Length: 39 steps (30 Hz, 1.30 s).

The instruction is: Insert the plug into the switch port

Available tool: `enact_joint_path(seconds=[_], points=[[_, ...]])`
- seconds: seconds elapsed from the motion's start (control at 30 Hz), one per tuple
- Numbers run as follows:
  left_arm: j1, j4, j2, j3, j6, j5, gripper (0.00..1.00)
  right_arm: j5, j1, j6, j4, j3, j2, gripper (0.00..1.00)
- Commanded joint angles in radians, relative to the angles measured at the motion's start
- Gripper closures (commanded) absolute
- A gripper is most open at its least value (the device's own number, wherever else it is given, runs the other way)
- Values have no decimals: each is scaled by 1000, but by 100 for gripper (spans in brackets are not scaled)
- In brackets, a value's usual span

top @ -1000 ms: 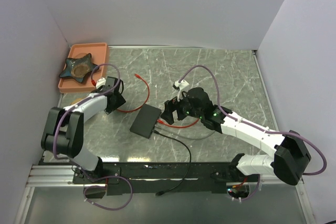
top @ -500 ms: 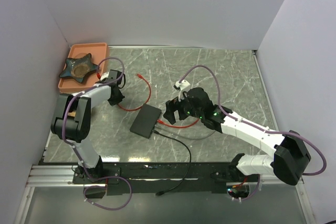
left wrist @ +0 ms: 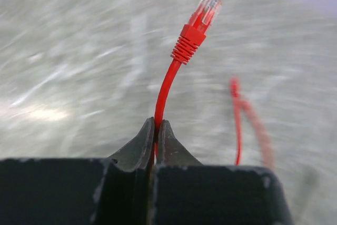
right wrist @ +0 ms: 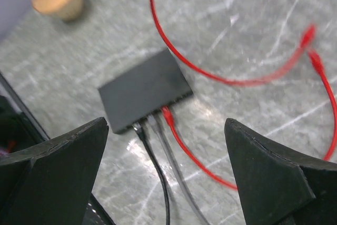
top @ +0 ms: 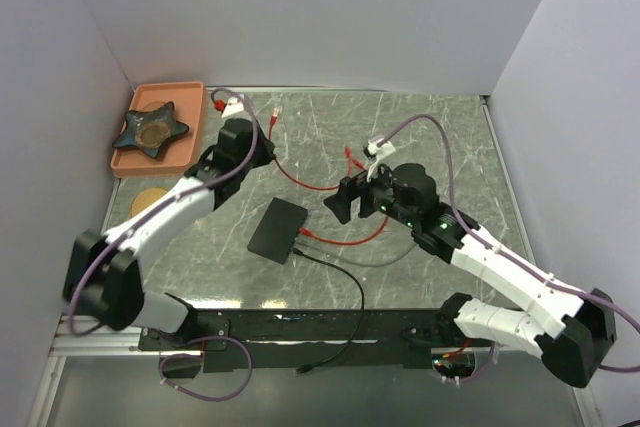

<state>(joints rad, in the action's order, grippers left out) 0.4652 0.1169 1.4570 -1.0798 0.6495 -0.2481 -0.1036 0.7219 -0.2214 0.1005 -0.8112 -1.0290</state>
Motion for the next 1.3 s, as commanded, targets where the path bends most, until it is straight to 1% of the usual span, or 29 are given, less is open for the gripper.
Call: enact_joint_path(seconds=[0.0, 0.03, 0.07, 0.1, 0.13, 0.2, 0.23, 0.4, 0.53, 0.63, 0.77, 0.8, 0.83, 0.9, 0.93, 1.0, 1.03, 1.1, 1.13, 1.2, 1.27], points=[[56, -238, -166, 141, -27, 58, 99, -41, -10, -22, -31, -23, 63, 1], [68, -259, -191, 205, -11, 52, 99, -47, -10, -25, -31, -28, 72, 1], [96, -322, -214, 240, -5, 53, 99, -62, -15, -38, -35, -29, 78, 1], [110, -351, -262, 276, -4, 55, 99, -71, -18, -44, -41, -26, 81, 1], [125, -380, -285, 338, 1, 43, 99, -79, -21, -52, -63, -20, 90, 1], [167, -453, -343, 394, -1, 53, 99, -125, -35, -88, -96, 12, 99, 2], [180, -465, -360, 431, -1, 56, 99, -146, -42, -102, -152, 24, 109, 3], [265, -470, -432, 474, 4, 17, 99, -263, -68, -212, -307, 102, 106, 6], [326, -470, -446, 471, 4, -22, 99, -335, -70, -292, -392, 109, 24, 9], [363, -419, -434, 437, -16, -28, 99, -364, -70, -360, -504, 129, -25, 10], [392, -427, -416, 423, -30, 1, 99, -366, -70, -412, -611, 155, -58, 15], [397, -428, -415, 420, -30, 3, 99, -369, -70, -423, -633, 156, -75, 17], [401, -430, -415, 416, -31, 6, 99, -369, -72, -427, -643, 152, -83, 23], [415, -447, -425, 417, -25, 3, 99, -373, -72, -434, -650, 139, -112, 28], [421, -460, -428, 428, -24, 9, 99, -383, -72, -447, -680, 139, -121, 32], [434, -484, -431, 432, -27, 12, 99, -377, -70, -452, -693, 139, -138, 34], [435, -482, -431, 426, -31, 12, 99, -375, -72, -461, -706, 139, -141, 39], [444, -467, -429, 413, -39, 17, 99, -352, -70, -466, -710, 142, -151, 39], [447, -462, -429, 411, -40, 15, 99, -347, -72, -469, -714, 142, -154, 42], [455, -480, -434, 420, -42, 18, 99, -346, -72, -469, -742, 149, -163, 43], [458, -487, -437, 422, -47, 26, 99, -324, -72, -480, -758, 153, -169, 51]])
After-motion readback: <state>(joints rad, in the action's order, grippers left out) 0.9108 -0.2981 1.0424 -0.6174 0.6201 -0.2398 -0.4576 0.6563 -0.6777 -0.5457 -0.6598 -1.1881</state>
